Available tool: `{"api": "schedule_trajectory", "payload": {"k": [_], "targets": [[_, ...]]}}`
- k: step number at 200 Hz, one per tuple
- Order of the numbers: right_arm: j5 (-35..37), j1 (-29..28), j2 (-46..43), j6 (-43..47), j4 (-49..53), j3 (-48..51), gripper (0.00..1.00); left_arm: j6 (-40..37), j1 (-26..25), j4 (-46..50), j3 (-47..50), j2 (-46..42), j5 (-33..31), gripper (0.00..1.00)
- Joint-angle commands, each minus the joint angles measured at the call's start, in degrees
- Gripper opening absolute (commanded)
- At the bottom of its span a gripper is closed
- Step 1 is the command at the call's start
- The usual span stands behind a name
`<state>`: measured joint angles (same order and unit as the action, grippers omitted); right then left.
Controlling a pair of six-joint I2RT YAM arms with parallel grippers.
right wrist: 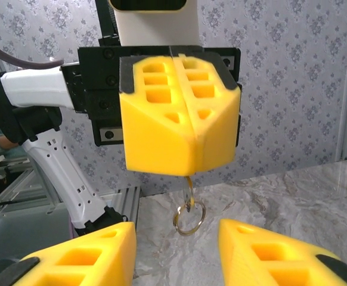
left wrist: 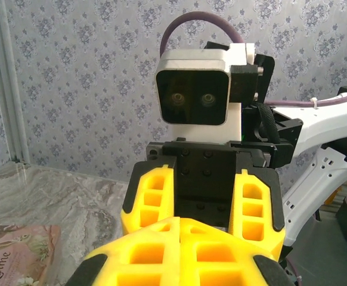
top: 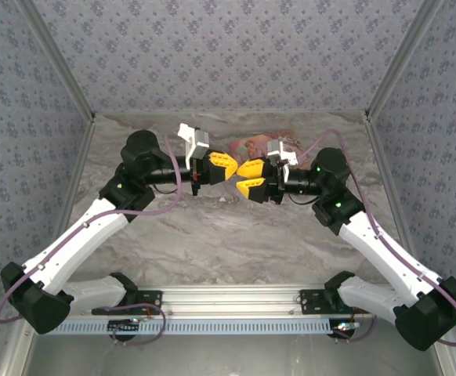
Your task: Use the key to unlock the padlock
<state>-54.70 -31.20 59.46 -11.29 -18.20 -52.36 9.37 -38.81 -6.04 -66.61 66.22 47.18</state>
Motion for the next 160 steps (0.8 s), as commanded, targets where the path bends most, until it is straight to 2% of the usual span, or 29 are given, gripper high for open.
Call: {"api": "schedule_trajectory", "payload": {"k": [1, 72, 160], "targets": [[0.6, -0.8, 0.2, 0.7, 0.1, -2.3, 0.39, -1.6, -0.4, -0.1, -1.4, -0.2, 1.6, 0.00], [1.8, -2.4, 1.9, 1.1, 0.4, -3.5, 0.28, -2.0, -0.4, 0.6, -1.5, -0.3, 1.3, 0.00], [3.9, -2.6, 2.4, 0.7, 1.5, -3.9, 0.06, -2.3, -0.4, 0.8, -1.3, -0.4, 0.7, 0.00]]}}
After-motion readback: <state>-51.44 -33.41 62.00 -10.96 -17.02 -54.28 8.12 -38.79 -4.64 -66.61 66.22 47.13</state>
